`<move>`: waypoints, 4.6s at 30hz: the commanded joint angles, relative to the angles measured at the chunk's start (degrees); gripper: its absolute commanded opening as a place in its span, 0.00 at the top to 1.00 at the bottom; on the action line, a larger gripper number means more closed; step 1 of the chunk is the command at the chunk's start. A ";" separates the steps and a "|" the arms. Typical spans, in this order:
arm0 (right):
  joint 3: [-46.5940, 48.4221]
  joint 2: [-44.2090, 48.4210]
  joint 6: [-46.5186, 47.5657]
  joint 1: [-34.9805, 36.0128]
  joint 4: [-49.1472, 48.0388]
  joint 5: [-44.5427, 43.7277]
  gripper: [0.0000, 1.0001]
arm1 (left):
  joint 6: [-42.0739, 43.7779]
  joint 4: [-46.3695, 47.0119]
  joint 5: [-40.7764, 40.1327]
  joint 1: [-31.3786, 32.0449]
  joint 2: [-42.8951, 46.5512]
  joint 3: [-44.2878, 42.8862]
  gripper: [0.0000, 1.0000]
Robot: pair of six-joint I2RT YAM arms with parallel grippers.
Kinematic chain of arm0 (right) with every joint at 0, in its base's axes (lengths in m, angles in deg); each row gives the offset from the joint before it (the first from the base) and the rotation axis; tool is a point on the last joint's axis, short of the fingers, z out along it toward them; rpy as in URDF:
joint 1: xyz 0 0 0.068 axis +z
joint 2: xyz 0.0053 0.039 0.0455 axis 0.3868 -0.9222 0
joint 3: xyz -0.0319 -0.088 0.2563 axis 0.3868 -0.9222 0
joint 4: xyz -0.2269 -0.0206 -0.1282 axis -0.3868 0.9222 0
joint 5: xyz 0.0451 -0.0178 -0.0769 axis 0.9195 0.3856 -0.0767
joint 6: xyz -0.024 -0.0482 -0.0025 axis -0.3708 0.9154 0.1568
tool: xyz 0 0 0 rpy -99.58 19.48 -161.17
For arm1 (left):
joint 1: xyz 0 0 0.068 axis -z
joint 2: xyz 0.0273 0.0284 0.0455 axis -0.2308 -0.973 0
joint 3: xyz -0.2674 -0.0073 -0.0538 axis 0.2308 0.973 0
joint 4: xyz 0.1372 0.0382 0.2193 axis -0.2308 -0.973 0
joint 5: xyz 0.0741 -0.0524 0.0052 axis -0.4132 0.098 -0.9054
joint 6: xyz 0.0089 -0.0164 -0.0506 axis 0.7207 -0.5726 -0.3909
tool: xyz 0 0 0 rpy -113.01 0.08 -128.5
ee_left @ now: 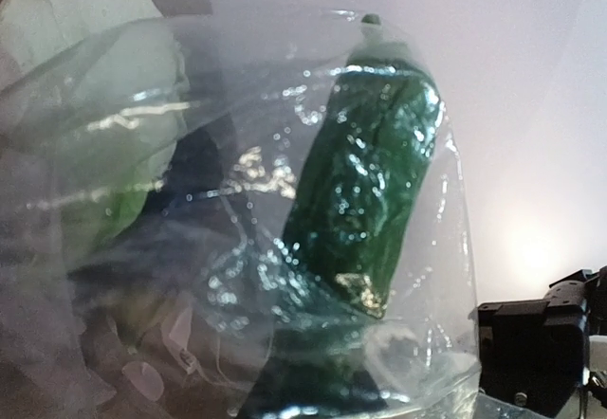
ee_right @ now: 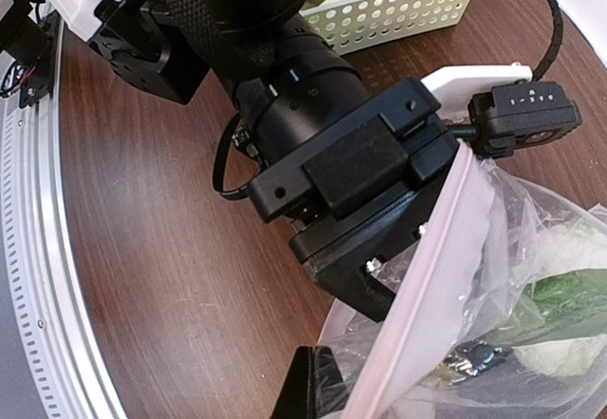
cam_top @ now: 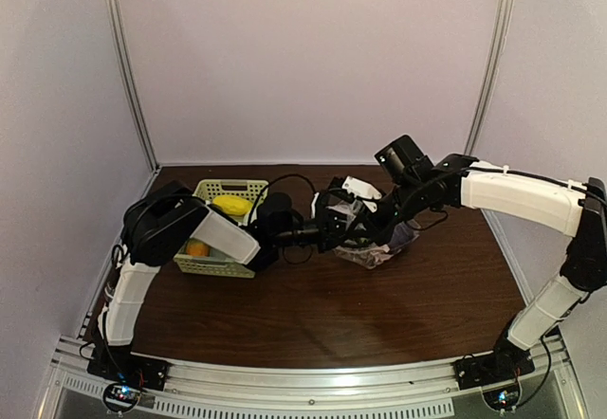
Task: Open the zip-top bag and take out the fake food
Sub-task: Place the fake vegetable in the bin, then insert the zipper food storage bag at the center of the board.
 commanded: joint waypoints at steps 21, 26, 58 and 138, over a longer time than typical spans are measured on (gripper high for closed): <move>1.03 0.90 -5.74 -9.39 -7.59 -7.79 1.00 | 28.92 -42.68 9.03 0.49 19.70 6.58 0.96; 0.00 -0.67 -7.57 -10.36 -11.62 -6.80 1.00 | 38.79 -55.90 4.89 2.03 23.77 7.20 0.96; -6.92 4.05 -5.71 -10.82 -15.44 -7.25 1.00 | 65.96 -97.30 -50.12 1.43 56.34 9.26 0.99; -3.96 3.71 -5.45 -11.68 -11.72 -7.20 1.00 | 69.90 -58.71 -32.61 -4.29 41.14 -1.67 0.23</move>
